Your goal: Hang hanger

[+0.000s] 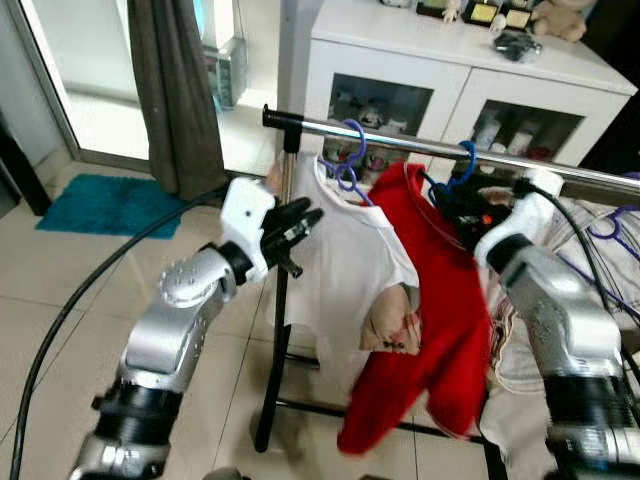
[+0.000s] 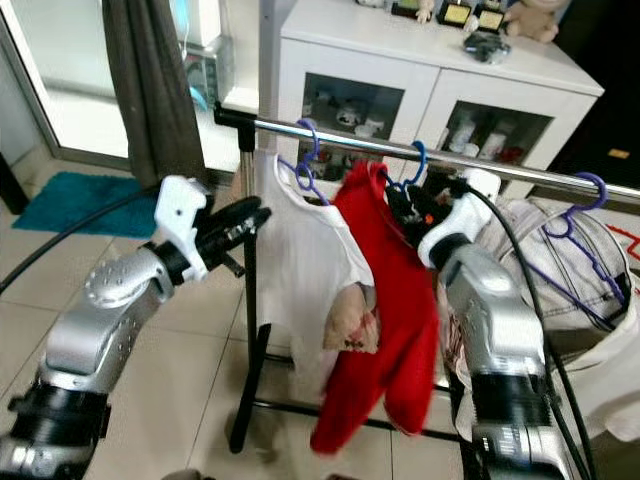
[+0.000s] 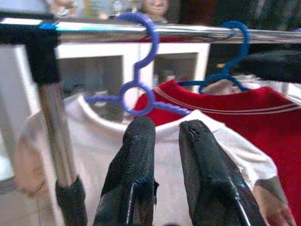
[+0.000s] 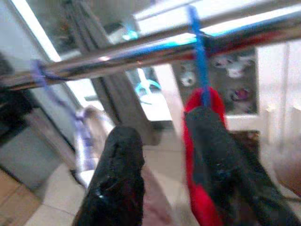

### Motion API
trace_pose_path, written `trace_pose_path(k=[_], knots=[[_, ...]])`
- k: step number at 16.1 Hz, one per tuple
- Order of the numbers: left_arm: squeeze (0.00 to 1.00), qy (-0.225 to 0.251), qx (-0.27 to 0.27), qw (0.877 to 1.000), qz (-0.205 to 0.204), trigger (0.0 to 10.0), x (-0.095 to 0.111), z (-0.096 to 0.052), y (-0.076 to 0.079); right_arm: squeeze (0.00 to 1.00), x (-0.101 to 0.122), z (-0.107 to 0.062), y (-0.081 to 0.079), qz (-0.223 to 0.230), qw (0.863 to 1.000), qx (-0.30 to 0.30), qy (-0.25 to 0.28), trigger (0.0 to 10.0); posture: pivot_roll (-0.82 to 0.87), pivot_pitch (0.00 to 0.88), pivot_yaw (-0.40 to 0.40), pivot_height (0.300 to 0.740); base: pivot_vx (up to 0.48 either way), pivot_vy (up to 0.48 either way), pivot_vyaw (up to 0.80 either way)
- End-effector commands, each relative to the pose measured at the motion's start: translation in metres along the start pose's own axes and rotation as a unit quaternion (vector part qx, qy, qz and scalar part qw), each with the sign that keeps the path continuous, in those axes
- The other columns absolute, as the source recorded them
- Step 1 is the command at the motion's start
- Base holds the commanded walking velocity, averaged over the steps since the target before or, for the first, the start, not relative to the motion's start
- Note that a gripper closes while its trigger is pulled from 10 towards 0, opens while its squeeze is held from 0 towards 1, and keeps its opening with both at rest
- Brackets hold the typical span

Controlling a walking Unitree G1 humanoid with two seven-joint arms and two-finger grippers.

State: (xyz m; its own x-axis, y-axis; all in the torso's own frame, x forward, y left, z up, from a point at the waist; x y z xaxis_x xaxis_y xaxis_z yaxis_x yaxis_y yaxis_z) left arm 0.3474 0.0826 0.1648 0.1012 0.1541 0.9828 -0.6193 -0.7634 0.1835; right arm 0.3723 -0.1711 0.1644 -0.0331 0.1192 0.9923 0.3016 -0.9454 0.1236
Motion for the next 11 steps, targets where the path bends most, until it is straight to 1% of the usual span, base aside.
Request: trace_pose_path(k=[1, 2, 3, 4, 5, 6, 8, 9, 11], knots=[[0.0, 0.014, 0.016, 1.0, 0.004, 10.0, 0.005, -0.002, -0.002, 1.0, 0.011, -0.006, 0.002, -0.001, 1.0, -0.007, 0.025, 10.0, -0.01, 0.0, -0.104, 0.74, 0.0, 0.0, 0.0], [0.0, 0.016, 0.041, 0.999, -0.013, 10.0, 0.002, -0.008, -0.006, 1.0, 0.024, -0.016, 0.001, 0.007, 0.998, -0.018, 0.065, 10.0, -0.01, 0.0, -0.1, 0.74, 0.0, 0.0, 0.0], [0.0, 0.019, 0.056, 0.998, -0.02, 10.0, 0.0, -0.013, -0.008, 1.0, 0.03, -0.024, 0.001, 0.018, 0.996, -0.031, 0.081, 10.0, -0.02, 0.0, -0.099, 0.74, 0.0, 0.0, 0.0], [0.0, 0.018, 0.067, 0.998, -0.008, 10.0, -0.004, -0.018, -0.009, 0.0, 0.034, -0.031, -0.001, 0.039, 0.994, -0.036, 0.093, 10.0, -0.01, 0.0, -0.102, 0.74, 0.0, 0.0, 0.0], [0.0, 0.015, 0.077, 0.997, 0.002, 10.0, -0.008, -0.021, -0.01, 0.0, 0.031, -0.035, -0.007, 0.061, 0.994, -0.03, 0.089, 10.0, -0.01, 0.0, -0.104, 0.74, 0.0, 0.0, 0.0], [0.0, 0.014, 0.082, 0.997, 0.004, 10.0, -0.009, -0.022, -0.01, 0.0, 0.025, -0.038, -0.013, 0.065, 0.994, -0.024, 0.081, 10.0, -0.01, 0.0, -0.108, 0.74, 0.0, 0.0, 0.0], [0.0, 0.014, 0.086, 0.996, 0.009, 10.0, -0.009, -0.018, -0.006, 0.0, 0.009, -0.041, -0.026, 0.066, 0.996, -0.013, 0.056, 10.0, 0.0, 0.0, -0.117, 0.74, 0.0, -0.397, 0.0], [0.0, 0.014, 0.083, 0.996, 0.017, 10.0, -0.008, -0.016, -0.003, 0.0, 0.003, -0.041, -0.028, 0.064, 0.997, -0.017, 0.046, 10.0, 0.0, 0.0, -0.117, 0.74, 0.0, -0.405, 0.0], [0.0, 0.015, 0.081, 0.996, 0.019, 10.0, -0.008, -0.015, 0.0, 0.0, 0.005, -0.04, -0.03, 0.066, 0.997, -0.016, 0.047, 10.0, 0.0, 0.0, -0.125, 0.74, 0.0, -0.405, 0.0]])
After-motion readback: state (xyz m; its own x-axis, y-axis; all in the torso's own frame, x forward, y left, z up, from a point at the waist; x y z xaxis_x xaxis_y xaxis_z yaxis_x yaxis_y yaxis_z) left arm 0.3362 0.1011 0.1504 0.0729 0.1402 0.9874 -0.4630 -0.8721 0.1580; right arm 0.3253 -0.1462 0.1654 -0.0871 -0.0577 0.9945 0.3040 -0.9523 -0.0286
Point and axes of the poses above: a point about 5 cm out from each wrist's last joint towards the gripper, its own z axis pointing out of the wrist towards the gripper, its own x axis along the axis of the wrist's last joint, y = z × x, the point moved 6 cm from there along z, pointing out of the wrist towards the gripper, and after that the axes turned 14 degrees about -z, right-handed, at the moved point
